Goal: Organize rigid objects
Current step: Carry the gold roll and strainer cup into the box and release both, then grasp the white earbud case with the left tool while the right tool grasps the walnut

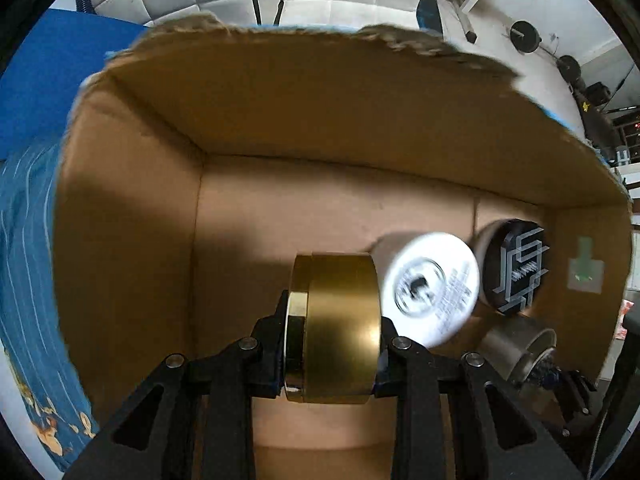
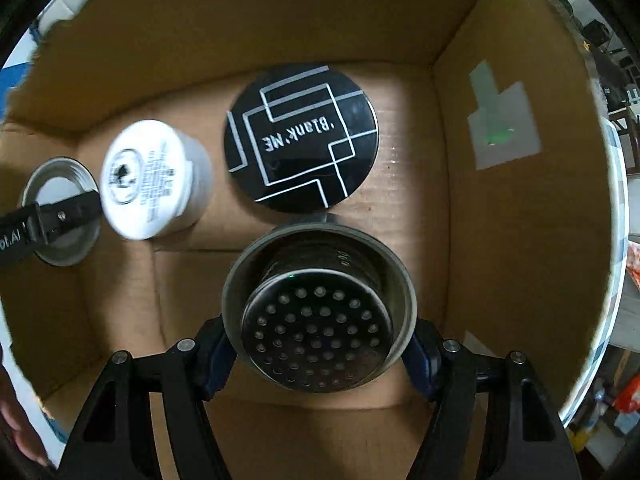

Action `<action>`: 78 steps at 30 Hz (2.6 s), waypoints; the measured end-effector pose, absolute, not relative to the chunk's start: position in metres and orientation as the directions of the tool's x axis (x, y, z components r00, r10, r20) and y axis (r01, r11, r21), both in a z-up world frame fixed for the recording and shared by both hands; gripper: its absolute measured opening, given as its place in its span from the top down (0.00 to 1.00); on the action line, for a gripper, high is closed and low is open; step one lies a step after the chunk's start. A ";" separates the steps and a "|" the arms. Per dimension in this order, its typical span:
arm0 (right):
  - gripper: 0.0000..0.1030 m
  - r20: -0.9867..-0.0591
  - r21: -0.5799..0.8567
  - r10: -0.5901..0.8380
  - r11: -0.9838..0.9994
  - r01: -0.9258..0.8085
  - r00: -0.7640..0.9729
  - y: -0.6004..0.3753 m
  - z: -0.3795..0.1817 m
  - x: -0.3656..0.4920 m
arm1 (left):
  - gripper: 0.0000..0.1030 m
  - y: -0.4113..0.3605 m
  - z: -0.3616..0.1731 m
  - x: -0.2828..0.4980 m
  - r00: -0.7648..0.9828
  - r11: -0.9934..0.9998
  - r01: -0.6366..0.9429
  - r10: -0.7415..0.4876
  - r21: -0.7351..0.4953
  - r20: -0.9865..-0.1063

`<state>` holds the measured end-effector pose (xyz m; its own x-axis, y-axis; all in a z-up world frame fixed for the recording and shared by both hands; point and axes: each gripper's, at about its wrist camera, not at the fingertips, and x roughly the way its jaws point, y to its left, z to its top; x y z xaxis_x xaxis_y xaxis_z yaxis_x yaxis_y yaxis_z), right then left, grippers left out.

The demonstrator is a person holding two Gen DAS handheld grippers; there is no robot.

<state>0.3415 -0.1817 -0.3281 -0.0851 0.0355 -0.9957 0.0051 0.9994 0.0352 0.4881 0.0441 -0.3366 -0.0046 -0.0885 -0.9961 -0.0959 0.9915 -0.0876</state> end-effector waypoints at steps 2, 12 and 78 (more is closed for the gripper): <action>0.30 -0.995 0.022 0.022 1.000 0.001 -0.097 -0.181 -0.336 0.345 | 0.75 0.044 -0.343 0.493 -0.019 0.992 -0.093 -0.086 -0.084 -0.996; 0.29 -0.994 -0.013 -0.015 1.000 -0.024 -0.106 -0.171 -0.339 0.357 | 0.65 0.048 -0.342 0.500 -0.035 0.991 -0.111 -0.074 -0.070 -0.997; 0.11 -0.994 0.111 0.111 0.990 -0.084 -0.002 -0.219 -0.282 0.129 | 0.12 0.039 -0.333 0.188 0.027 0.994 -0.090 -0.059 -0.061 -0.998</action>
